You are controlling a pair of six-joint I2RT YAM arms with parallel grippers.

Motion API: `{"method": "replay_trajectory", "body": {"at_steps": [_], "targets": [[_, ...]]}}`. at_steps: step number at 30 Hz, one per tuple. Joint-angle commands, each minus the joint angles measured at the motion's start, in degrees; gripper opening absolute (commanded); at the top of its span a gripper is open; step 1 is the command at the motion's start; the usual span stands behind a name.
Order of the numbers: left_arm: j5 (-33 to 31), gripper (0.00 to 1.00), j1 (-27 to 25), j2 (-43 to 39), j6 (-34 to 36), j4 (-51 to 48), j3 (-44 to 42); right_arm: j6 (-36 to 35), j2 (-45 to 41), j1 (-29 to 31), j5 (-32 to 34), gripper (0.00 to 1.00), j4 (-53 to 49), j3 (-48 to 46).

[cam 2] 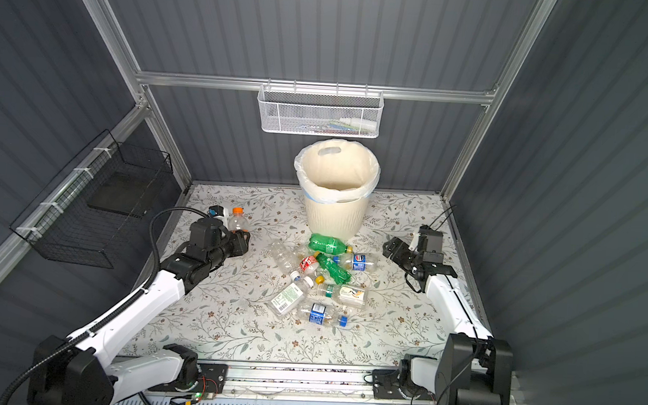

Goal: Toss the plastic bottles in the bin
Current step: 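Lift the orange-capped bottle over the bin and open the left gripper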

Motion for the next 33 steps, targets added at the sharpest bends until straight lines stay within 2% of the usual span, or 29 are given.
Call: {"method": "replay_trajectory", "body": {"at_steps": [1, 9, 12, 15, 17, 20, 21, 22, 23, 24, 25, 26, 27, 31, 33], "targets": [[-0.9, 0.56, 0.4, -4.9, 3.5, 2.1, 3.0, -0.5, 0.3, 0.7, 0.1, 0.91, -0.2, -0.1], [5.9, 0.56, 0.3, -13.8, 5.8, 12.7, 5.2, -0.4, -1.6, 1.6, 1.5, 0.91, -0.8, -1.4], [13.0, 0.56, 0.3, -10.9, 3.6, 22.2, 7.6, 0.0, -1.9, 1.8, 1.4, 0.91, -0.3, -1.5], [18.6, 0.54, 0.2, -2.5, 2.7, 28.6, 15.8, 0.2, -2.0, 2.1, 1.5, 0.91, 0.1, -1.2], [22.9, 0.55, -0.1, 7.3, 1.5, 29.1, 26.4, 0.7, -2.3, 2.4, 1.4, 0.91, 0.6, -1.1], [26.9, 0.57, -3.4, 25.8, 2.3, 18.4, 50.7, 1.2, -2.5, 2.9, 1.7, 0.91, 1.1, -1.0], [29.0, 0.62, -5.0, 33.4, 4.6, 9.6, 62.0, 1.5, -2.5, 3.1, 1.5, 0.91, 1.3, -1.1], [28.4, 0.68, -6.5, 40.3, 6.8, 0.1, 73.0, 1.7, -2.4, 3.4, 1.5, 0.90, 1.3, -1.1], [28.4, 0.80, -8.0, 47.4, 9.3, -9.2, 87.5, 1.7, -2.5, 3.7, 1.5, 0.91, 1.2, -1.1], [27.9, 0.92, -8.9, 54.5, 11.2, -16.6, 98.3, 1.5, -2.6, 4.0, 1.5, 0.90, 0.8, -0.9], [25.5, 0.99, -9.1, 58.5, 11.3, -21.8, 106.9, 1.1, -2.7, 4.4, 1.6, 0.90, 0.2, -0.8], [24.3, 1.00, -8.9, 60.7, 11.5, -24.7, 111.5, 0.4, -3.0, 4.8, 2.0, 0.91, -0.7, -0.7], [22.3, 1.00, -9.0, 59.9, 12.3, -25.0, 110.4, -0.6, -3.4, 5.2, 2.7, 0.91, -1.9, -0.5], [15.9, 1.00, -8.7, 41.7, 14.0, -6.0, 77.8, -4.0, -5.0, 5.7, 4.6, 0.92, -5.7, 0.1], [13.6, 1.00, -7.6, 35.3, 13.6, -2.8, 69.1, -5.4, -5.4, 5.8, 4.2, 0.92, -7.1, 0.7]]}}
